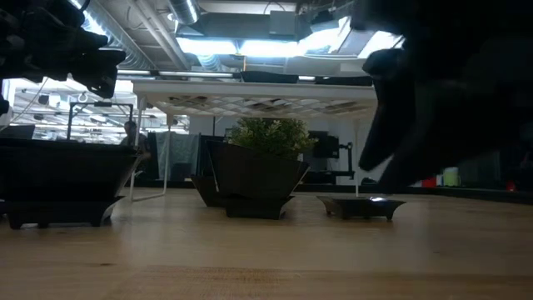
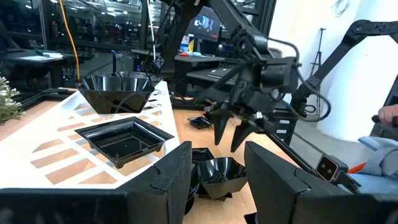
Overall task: Pick & Place Mini shaped plates
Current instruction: Stack the black square plate on top of the black square plate on the shelf
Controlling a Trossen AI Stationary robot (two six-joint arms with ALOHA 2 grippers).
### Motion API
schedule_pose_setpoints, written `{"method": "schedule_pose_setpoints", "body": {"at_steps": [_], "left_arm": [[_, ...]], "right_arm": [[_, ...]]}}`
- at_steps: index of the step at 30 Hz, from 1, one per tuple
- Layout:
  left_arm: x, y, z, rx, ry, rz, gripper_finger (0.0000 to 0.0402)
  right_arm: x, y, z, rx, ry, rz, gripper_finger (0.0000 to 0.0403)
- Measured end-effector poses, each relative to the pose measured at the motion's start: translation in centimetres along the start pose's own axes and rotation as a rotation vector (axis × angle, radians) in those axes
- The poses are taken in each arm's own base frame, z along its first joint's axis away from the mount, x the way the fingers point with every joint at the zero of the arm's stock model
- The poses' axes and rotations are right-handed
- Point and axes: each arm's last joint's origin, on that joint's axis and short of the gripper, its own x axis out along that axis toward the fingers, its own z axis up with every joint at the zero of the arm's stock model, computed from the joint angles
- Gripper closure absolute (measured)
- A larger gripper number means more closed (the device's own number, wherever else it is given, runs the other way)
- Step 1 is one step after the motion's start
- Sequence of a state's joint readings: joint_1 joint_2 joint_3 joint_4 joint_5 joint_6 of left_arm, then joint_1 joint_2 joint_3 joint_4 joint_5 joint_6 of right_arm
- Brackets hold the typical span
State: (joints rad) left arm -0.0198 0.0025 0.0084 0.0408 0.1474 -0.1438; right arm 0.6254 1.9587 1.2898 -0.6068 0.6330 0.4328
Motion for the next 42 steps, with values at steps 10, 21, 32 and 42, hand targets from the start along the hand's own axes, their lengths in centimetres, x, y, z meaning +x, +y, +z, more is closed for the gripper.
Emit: {"method": "schedule_pose_setpoints", "body": {"at_steps": [10,21,32,42], "left_arm": [[0.0,0.0,0.0,0.000,0.000,0.000,0.0258],[0.0,0.0,0.0,0.000,0.000,0.000,0.0258],[0.0,0.0,0.0,0.000,0.000,0.000,0.0258],[0.0,0.0,0.0,0.000,0.000,0.000,0.0258]], "right_arm": [[2.1,-0.7,-2.2,-0.007,0.023,-0.041,0.0202],[2.8,-0.5,-2.6,-0.032,0.020,-0.087,0.0248],[3.4,-0.1,-2.6,-0.026,0.006,-0.099,0.0347],[3.4,-0.1,-2.6,-0.026,0.008,-0.104,0.0397]]}}
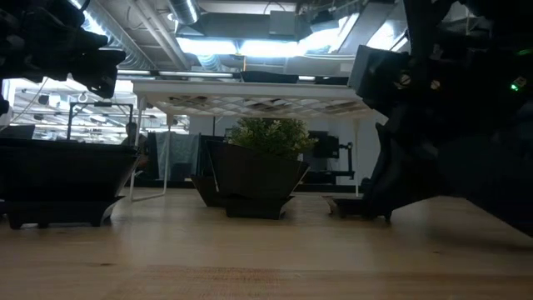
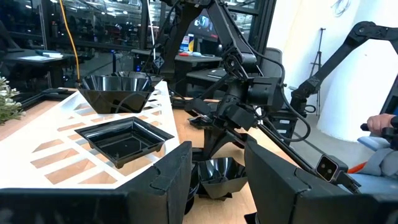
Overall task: Pick & Place Mini shaped plates
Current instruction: Stack the black square plate on top of the black square plate on the shelf
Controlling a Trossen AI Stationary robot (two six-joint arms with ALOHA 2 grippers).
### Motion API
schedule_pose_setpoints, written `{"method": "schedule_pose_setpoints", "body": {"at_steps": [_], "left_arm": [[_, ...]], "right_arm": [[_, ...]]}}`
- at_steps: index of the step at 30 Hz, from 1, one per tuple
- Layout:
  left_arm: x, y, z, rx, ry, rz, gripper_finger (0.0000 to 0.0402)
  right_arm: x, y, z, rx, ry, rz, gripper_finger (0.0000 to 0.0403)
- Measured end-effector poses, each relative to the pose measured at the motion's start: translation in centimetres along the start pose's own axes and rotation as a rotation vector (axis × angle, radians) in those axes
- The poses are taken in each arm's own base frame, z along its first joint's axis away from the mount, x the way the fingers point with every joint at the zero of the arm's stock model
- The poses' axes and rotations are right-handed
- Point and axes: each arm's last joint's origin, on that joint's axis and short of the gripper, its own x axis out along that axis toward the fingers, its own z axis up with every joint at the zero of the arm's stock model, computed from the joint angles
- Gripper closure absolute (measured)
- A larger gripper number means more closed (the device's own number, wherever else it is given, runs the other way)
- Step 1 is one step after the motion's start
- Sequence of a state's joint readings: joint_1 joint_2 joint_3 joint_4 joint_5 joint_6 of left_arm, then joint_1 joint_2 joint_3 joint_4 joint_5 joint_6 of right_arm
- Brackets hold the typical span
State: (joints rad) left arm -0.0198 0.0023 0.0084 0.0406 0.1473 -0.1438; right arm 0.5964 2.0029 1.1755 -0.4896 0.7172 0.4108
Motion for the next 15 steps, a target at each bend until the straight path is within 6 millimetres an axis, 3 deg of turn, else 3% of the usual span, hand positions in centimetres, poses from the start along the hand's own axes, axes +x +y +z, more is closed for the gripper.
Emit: {"method": "schedule_pose_setpoints", "body": {"at_steps": [6,15], "left_arm": [[0.0,0.0,0.0,0.000,0.000,0.000,0.0258],[0.0,0.0,0.0,0.000,0.000,0.000,0.0258]], "right_arm": [[-0.1,0.1,0.4,0.017,-0.009,0.030,0.0394],[-2.0,0.4,3.2,0.004,-0.046,0.111,0.0400]]}}
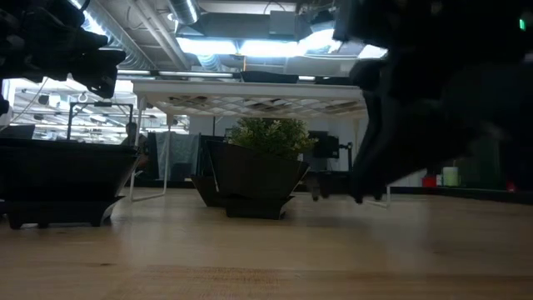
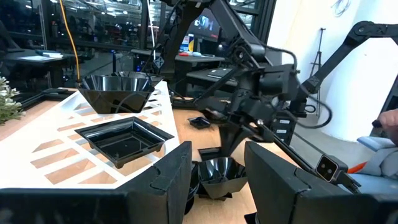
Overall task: Pick & Place Mini shaped plates
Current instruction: Stack the black square plate on top of the black square plate on the shelf
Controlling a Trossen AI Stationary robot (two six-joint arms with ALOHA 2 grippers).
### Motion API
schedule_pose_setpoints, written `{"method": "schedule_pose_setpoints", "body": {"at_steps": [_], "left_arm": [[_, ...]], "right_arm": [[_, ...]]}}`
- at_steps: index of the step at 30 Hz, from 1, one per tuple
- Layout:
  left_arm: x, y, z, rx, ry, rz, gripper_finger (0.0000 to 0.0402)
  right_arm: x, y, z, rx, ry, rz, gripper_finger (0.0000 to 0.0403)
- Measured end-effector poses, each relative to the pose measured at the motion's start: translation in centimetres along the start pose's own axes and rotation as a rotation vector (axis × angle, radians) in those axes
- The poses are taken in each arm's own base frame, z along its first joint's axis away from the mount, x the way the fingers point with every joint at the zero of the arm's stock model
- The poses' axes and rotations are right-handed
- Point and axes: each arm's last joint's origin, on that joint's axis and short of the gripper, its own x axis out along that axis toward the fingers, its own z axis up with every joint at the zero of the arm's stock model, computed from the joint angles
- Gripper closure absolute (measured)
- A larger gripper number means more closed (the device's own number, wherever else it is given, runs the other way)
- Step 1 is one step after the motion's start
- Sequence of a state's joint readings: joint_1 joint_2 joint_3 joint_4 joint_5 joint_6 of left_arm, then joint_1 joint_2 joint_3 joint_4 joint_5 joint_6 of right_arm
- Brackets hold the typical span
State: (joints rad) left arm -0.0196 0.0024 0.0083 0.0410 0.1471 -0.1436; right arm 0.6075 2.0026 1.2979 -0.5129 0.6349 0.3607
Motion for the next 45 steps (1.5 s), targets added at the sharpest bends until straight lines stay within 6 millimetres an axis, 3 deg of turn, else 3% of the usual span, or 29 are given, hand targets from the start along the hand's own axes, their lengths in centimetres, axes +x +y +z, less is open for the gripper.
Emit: {"method": "schedule_pose_setpoints", "body": {"at_steps": [17,29,36,45], "left_arm": [[0.0,0.0,0.0,0.000,0.000,0.000,0.0258],[0.0,0.0,0.0,0.000,0.000,0.000,0.0258],[0.0,0.0,0.0,0.000,0.000,-0.001,0.0258],[0.0,0.0,0.0,0.000,0.000,0.000,0.0258]], "right_arm": [[-3.6,-0.6,3.9,-0.071,0.010,0.028,0.0400],[-4.9,-1.9,6.9,-0.160,-0.097,-0.030,0.0400],[-4.6,-3.7,9.5,-0.265,-0.194,-0.041,0.0400],[-4.9,-7.7,13.2,-0.490,-0.294,-0.017,0.0400]]}}
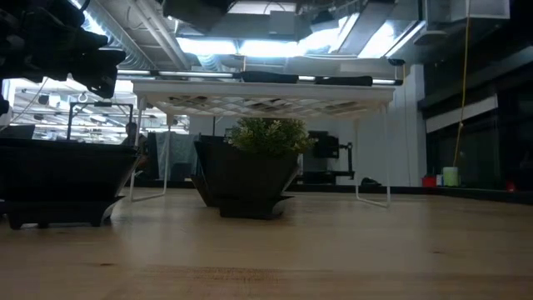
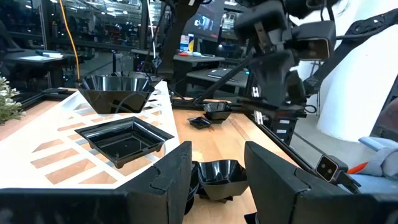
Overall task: Pick & Place Mini shaped plates
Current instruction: Stack the black square plate on top of the black square plate on the shelf
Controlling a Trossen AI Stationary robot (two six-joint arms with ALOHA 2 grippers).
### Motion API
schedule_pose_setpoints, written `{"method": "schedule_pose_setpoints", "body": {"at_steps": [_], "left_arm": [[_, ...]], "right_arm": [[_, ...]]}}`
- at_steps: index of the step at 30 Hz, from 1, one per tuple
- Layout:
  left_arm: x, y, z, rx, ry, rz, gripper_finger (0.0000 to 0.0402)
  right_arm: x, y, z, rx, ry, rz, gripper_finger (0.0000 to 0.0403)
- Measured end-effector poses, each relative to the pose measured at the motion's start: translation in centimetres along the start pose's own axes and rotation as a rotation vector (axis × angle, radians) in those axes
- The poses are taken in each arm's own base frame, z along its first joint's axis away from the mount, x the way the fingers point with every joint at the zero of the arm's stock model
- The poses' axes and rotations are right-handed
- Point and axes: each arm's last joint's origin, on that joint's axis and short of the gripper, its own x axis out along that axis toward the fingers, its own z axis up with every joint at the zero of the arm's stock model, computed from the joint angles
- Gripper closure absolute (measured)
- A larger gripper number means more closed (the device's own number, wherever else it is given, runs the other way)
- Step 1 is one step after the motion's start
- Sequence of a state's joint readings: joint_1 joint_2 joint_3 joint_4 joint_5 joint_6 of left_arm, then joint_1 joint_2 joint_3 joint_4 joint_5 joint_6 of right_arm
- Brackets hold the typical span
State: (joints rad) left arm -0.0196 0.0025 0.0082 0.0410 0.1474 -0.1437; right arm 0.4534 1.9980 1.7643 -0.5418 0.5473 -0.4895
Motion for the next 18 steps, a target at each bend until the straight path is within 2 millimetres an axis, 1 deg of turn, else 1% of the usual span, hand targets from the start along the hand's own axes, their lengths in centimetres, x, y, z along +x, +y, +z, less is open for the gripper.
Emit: {"method": "schedule_pose_setpoints", "body": {"at_steps": [5,9,14,18], "left_arm": [[0.0,0.0,0.0,0.000,0.000,0.000,0.0258],[0.0,0.0,0.0,0.000,-0.001,-0.001,0.0258],[0.0,0.0,0.0,0.000,-0.001,0.000,0.0258],[0.0,0.0,0.0,0.000,-0.001,0.000,0.0258]], "right_arm": [[1.1,-2.1,-1.0,-0.080,0.023,-0.009,0.0400],[1.9,-3.5,-1.4,-0.063,-0.018,-0.002,0.0397],[1.7,-5.6,-1.9,-0.068,-0.088,0.031,0.0394],[1.5,-7.6,-3.1,-0.045,-0.068,0.030,0.0396]]}}
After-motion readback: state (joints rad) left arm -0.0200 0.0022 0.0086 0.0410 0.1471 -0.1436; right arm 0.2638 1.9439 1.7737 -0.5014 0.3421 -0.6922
